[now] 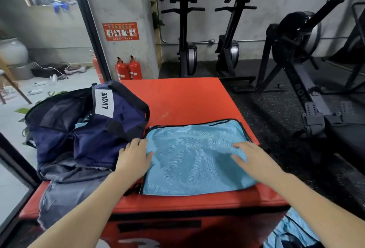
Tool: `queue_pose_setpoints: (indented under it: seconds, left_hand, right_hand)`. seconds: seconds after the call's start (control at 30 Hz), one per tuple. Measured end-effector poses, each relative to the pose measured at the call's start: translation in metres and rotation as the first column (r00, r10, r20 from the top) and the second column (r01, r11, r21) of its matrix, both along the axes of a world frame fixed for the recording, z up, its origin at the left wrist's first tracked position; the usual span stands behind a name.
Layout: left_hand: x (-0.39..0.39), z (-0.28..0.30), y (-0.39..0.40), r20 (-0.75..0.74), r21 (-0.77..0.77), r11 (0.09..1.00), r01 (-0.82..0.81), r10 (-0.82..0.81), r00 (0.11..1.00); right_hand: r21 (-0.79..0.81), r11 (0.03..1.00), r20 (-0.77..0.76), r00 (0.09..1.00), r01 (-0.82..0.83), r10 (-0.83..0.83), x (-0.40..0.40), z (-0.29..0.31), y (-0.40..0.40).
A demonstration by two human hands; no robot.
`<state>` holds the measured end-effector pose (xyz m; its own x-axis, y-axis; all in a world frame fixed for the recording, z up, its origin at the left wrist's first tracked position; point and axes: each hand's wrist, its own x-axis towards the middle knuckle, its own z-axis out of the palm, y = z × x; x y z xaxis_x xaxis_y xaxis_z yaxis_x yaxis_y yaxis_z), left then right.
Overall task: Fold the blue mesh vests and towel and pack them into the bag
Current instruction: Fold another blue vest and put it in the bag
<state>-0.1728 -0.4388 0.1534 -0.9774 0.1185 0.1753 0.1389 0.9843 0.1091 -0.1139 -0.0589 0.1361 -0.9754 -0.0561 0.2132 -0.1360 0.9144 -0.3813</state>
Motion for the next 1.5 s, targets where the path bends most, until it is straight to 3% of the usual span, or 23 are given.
queue_pose_setpoints:
  seconds: [0.1, 0.2, 0.3, 0.43, 0.63, 0.73, 0.93, 1.03, 1.1, 1.2, 1.5]
  left_hand:
    - [0.025, -0.005, 0.021, -0.102, 0.159, 0.977, 0.14, -0.125, 0.987]
    - [0.05, -0.02, 0.047, 0.065, 0.302, 0.931, 0.204, -0.233, 0.97]
    - [0.059, -0.036, 0.047, 0.18, 0.191, 0.965, 0.181, -0.216, 0.96]
    - [0.059, -0.043, 0.023, 0.216, -0.001, 0.989, 0.145, -0.141, 0.966]
    - [0.067, -0.038, 0.015, 0.241, -0.054, 0.993, 0.103, -0.087, 0.967]
    - [0.092, -0.037, 0.026, 0.154, -0.128, 0.986, 0.104, -0.084, 0.984]
    - [0.169, -0.038, 0.056, 0.103, -0.114, 0.985, 0.127, -0.116, 0.988]
    - [0.193, -0.039, 0.06, 0.253, -0.109, 0.994, 0.004, 0.024, 0.967]
    - [0.198, -0.044, 0.059, 0.274, -0.079, 0.997, -0.016, 0.037, 0.961]
    - [0.195, -0.044, 0.056, 0.175, -0.053, 0.998, -0.025, 0.034, 0.984]
    - [0.179, -0.046, 0.065, 0.202, 0.104, 0.989, -0.107, 0.084, 0.976]
  right_hand:
    - [-0.003, 0.994, 0.005, 0.994, -0.105, 0.105, 0.025, -0.006, -0.034]
    - [0.031, 0.989, 0.056, 0.988, -0.143, 0.141, 0.041, -0.019, -0.063]
    - [0.153, 0.987, 0.149, 0.988, -0.054, 0.031, 0.042, -0.029, -0.052]
    - [0.174, 0.983, 0.232, 0.968, 0.055, -0.096, 0.042, -0.03, -0.024]
    - [0.178, 0.982, 0.271, 0.957, 0.06, -0.107, 0.045, -0.028, -0.024]
    - [0.173, 0.984, 0.239, 0.967, 0.048, -0.089, 0.047, -0.029, -0.025]
    - [0.187, 0.982, 0.197, 0.98, 0.002, -0.039, 0.054, -0.027, -0.028]
    - [0.177, 0.984, 0.2, 0.979, 0.009, -0.045, 0.055, -0.026, -0.028]
    - [0.171, 0.985, 0.208, 0.977, 0.007, -0.043, 0.055, -0.025, -0.028]
    - [0.156, 0.988, 0.22, 0.974, 0.017, -0.052, 0.056, -0.024, -0.03]
    - [0.144, 0.989, 0.236, 0.97, 0.025, -0.059, 0.057, -0.019, -0.032]
